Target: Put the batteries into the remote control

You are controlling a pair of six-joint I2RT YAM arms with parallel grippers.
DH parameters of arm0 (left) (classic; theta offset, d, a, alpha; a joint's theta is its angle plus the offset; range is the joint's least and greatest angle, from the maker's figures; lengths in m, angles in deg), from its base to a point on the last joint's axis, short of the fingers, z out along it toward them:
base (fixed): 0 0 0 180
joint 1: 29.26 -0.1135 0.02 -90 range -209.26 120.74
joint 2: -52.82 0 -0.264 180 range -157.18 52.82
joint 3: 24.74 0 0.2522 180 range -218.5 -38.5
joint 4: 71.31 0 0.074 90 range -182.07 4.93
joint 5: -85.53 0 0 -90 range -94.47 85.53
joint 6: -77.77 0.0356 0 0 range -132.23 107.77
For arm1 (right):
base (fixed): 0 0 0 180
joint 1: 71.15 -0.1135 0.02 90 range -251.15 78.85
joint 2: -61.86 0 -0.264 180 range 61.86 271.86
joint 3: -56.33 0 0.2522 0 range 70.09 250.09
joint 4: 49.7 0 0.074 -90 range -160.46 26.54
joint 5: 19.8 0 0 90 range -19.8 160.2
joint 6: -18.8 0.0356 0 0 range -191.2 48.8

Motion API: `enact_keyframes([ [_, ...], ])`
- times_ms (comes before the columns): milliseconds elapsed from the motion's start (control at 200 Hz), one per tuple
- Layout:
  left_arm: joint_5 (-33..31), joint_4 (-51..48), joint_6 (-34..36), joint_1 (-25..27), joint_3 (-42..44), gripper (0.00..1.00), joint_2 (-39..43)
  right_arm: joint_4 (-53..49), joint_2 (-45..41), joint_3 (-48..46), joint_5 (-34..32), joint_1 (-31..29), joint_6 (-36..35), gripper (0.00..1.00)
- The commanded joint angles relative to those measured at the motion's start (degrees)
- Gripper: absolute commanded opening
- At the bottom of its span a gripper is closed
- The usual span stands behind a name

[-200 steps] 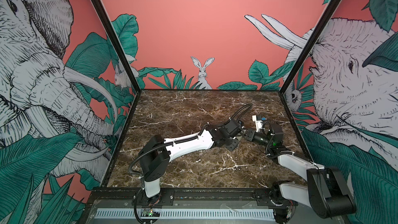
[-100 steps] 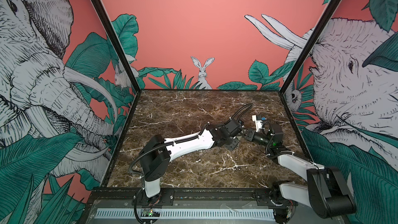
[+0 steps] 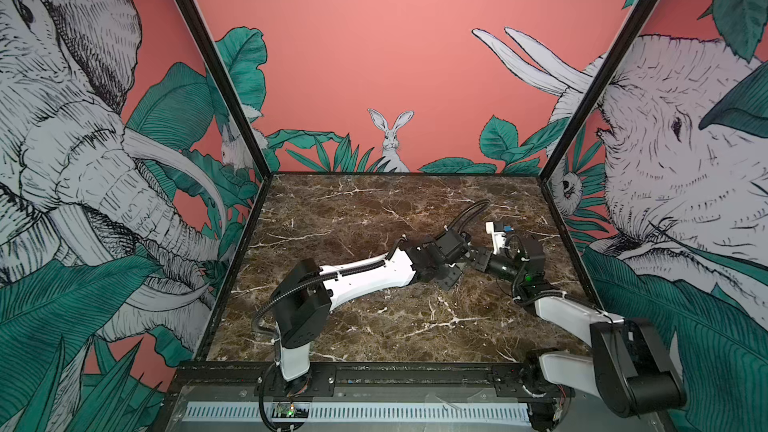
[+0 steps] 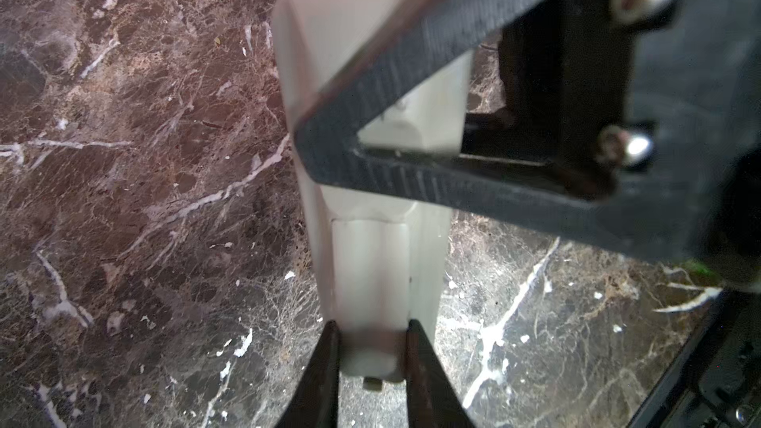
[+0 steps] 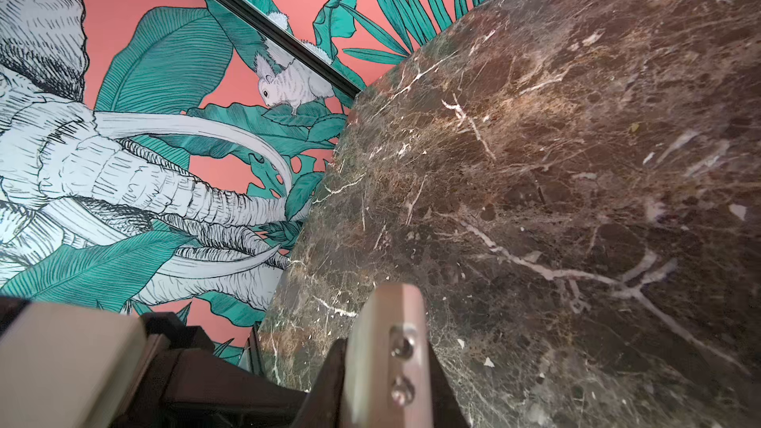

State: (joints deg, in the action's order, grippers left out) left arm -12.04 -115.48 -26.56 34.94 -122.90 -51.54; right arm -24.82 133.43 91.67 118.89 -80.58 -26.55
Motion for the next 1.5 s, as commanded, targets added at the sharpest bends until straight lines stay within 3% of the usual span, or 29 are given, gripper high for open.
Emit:
enact_keyframes([
  [0,-0.22,0.18,0.4,0.31,-1.82,0.2,-0.32,5.68,0.65,0.32,3.6,-1.03,1.57,0.0],
  [250,-0.48,0.27,0.35,0.3,-1.73,0.33,-0.28,6.17,0.85,0.08,3.63,-1.38,1.69,0.0],
  [695,-0.52,0.65,0.18,0.31,-1.0,0.43,0.4,6.09,1.03,0.05,3.43,-1.39,1.6,0.0],
  [890,-1.08,0.65,0.66,0.28,-0.7,0.57,1.59,5.97,1.45,0.24,3.85,-1.39,2.08,0.0],
  [1195,-1.66,1.86,2.52,0.31,0.25,0.67,5.32,2.86,1.57,1.0,4.87,-1.44,0.5,0.0],
  [1495,4.18,0.83,7.83,-0.02,3.92,0.72,14.05,2.04,2.36,2.94,8.22,-1.39,1.44,0.0],
])
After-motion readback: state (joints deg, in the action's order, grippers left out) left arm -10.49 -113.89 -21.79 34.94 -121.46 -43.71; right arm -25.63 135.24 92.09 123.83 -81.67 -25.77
